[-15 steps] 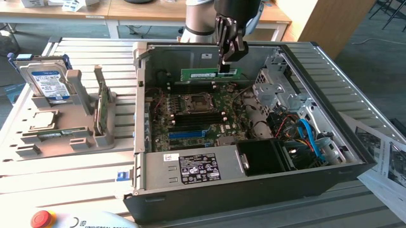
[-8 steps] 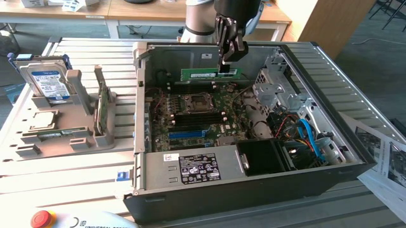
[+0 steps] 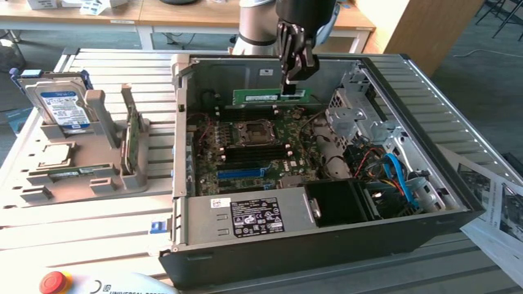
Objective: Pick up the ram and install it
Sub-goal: 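Insert the ram into the slot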
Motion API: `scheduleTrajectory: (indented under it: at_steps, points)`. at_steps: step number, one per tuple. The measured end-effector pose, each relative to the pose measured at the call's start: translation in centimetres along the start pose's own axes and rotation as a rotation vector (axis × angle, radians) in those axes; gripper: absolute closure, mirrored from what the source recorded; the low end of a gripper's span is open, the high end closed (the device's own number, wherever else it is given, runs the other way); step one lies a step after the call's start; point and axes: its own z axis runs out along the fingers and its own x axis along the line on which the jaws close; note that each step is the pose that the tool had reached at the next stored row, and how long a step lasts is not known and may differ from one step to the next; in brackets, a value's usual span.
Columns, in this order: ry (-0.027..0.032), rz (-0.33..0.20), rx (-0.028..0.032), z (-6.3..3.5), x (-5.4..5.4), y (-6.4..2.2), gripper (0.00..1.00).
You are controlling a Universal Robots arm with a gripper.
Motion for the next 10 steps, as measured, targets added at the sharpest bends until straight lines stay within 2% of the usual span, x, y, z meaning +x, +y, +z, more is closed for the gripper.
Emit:
scheduleTrajectory:
  at_steps: [10]
  points:
    - [0.0000, 0.002, -0.0001, 1.10, -0.02, 0.09, 0.88]
